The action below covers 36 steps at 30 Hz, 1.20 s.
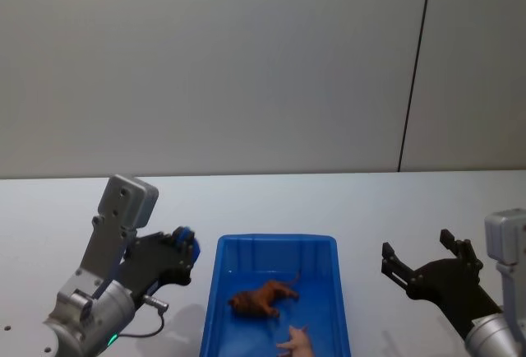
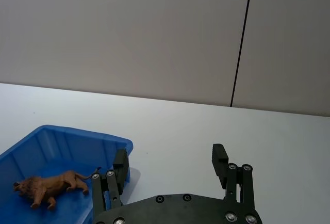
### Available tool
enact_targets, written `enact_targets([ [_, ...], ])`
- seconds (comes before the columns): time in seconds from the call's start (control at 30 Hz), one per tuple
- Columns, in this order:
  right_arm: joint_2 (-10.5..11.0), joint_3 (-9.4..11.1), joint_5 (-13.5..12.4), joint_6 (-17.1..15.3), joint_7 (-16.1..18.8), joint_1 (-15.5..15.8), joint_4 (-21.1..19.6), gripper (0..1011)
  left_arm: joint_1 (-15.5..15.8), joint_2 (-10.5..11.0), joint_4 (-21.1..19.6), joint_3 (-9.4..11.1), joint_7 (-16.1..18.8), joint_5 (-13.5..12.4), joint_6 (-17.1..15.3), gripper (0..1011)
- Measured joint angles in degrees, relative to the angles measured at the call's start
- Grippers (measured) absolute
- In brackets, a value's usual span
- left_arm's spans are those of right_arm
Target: Pick up the two dolls from the table and place them into the box.
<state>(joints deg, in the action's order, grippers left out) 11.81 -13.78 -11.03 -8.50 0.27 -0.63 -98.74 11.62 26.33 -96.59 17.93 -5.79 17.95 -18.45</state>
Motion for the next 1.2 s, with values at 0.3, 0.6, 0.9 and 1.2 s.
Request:
enact_targets([
  [0.3,0.0,0.0,0.0,0.0,0.0,0.0,0.0,1001,1.2,-0.6,-0.9,-0.2,-5.0,1.7,3.4,79],
  [0.6,0.0,0.0,0.0,0.0,0.0,0.0,0.0,1001,2.3,-1.6,-0.5,0.1,-11.4,4.7,5.9,265],
  [0.9,0.0,0.0,0.0,0.0,0.0,0.0,0.0,1001,3.0,-2.5,0.0,0.6,-15.3,6.9,7.1,564],
  [1.2,0.0,0.0,0.0,0.0,0.0,0.0,0.0,1001,3.3,-2.9,0.3,0.8,-17.0,7.8,7.6,816],
])
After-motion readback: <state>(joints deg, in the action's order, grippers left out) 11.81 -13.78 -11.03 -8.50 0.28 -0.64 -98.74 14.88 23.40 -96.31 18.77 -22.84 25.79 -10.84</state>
